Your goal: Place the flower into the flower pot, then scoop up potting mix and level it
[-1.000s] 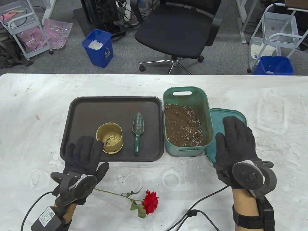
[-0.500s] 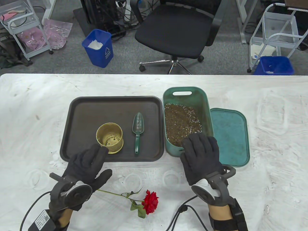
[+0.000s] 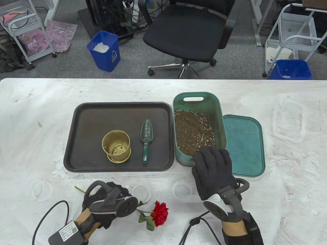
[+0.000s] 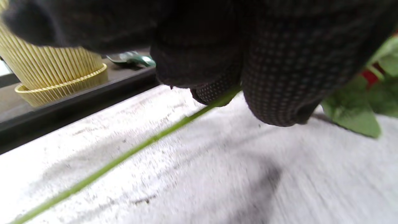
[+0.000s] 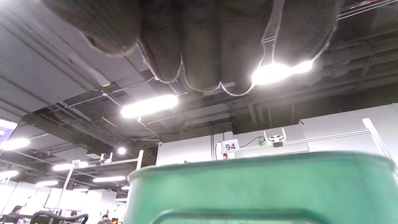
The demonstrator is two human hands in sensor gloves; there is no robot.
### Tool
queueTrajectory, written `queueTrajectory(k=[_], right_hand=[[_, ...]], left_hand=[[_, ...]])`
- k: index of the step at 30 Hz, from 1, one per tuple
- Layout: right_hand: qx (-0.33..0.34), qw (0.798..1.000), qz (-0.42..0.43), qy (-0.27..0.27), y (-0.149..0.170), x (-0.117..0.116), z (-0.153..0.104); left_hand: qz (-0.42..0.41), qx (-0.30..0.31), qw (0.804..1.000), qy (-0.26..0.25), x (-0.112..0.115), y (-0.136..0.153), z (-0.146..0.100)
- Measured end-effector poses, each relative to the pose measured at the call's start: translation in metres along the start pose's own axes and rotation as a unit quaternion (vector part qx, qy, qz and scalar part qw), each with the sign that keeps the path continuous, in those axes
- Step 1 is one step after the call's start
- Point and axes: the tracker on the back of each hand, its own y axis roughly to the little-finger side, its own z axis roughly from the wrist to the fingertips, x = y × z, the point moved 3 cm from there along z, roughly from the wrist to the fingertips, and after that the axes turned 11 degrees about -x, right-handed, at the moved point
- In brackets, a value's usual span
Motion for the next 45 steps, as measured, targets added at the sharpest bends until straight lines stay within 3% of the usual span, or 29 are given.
queueTrajectory(k=[4, 9, 13, 17, 20, 22, 24, 28, 30, 33, 37, 42, 45], right_hand=[[-0.006, 1.0, 0.006, 0.0, 0.003, 0.001, 0.001], [-0.012, 1.0, 0.004, 0.002, 0.003, 0.001, 0.001], [-0.014, 1.0, 0.002, 0.003, 0.004, 0.001, 0.0], [-0.025, 1.0, 0.008, 0.008, 0.007, 0.004, 0.001], [-0.028, 1.0, 0.003, 0.007, 0.009, 0.004, 0.001], [-0.028, 1.0, 0.004, 0.007, 0.009, 0.004, 0.001], [-0.025, 1.0, 0.002, 0.008, 0.008, 0.004, 0.001], [-0.019, 1.0, -0.001, 0.008, 0.005, 0.003, 0.0], [-0.018, 1.0, 0.0, 0.007, 0.005, 0.003, 0.0], [-0.018, 1.0, 0.002, 0.007, 0.005, 0.003, 0.0], [-0.016, 1.0, 0.002, 0.004, 0.004, 0.002, 0.0], [-0.006, 1.0, -0.006, -0.007, -0.002, -0.004, -0.002], [-0.002, 1.0, -0.001, -0.016, -0.005, -0.007, -0.003]], left_hand=[[0.008, 0.012, 1.0, 0.021, 0.007, -0.008, 0.004], [-0.007, 0.013, 1.0, 0.001, 0.001, -0.005, 0.002], [-0.054, 0.004, 0.998, -0.031, -0.023, 0.011, -0.007], [-0.143, -0.003, 0.983, -0.111, -0.083, 0.044, -0.031], [-0.236, -0.009, 0.947, -0.215, -0.136, 0.083, -0.062], [-0.307, -0.023, 0.905, -0.295, -0.161, 0.113, -0.083], [-0.394, -0.047, 0.835, -0.381, -0.171, 0.146, -0.101], [-0.505, -0.088, 0.725, -0.459, -0.149, 0.19, -0.11], [-0.517, -0.142, 0.692, -0.484, -0.126, 0.204, -0.107], [-0.532, -0.191, 0.677, -0.471, -0.093, 0.217, -0.096], [-0.585, -0.212, 0.653, -0.431, -0.056, 0.225, -0.081], [-0.587, -0.238, 0.664, -0.398, -0.031, 0.226, -0.07], [-0.599, -0.243, 0.661, -0.381, -0.022, 0.223, -0.064]])
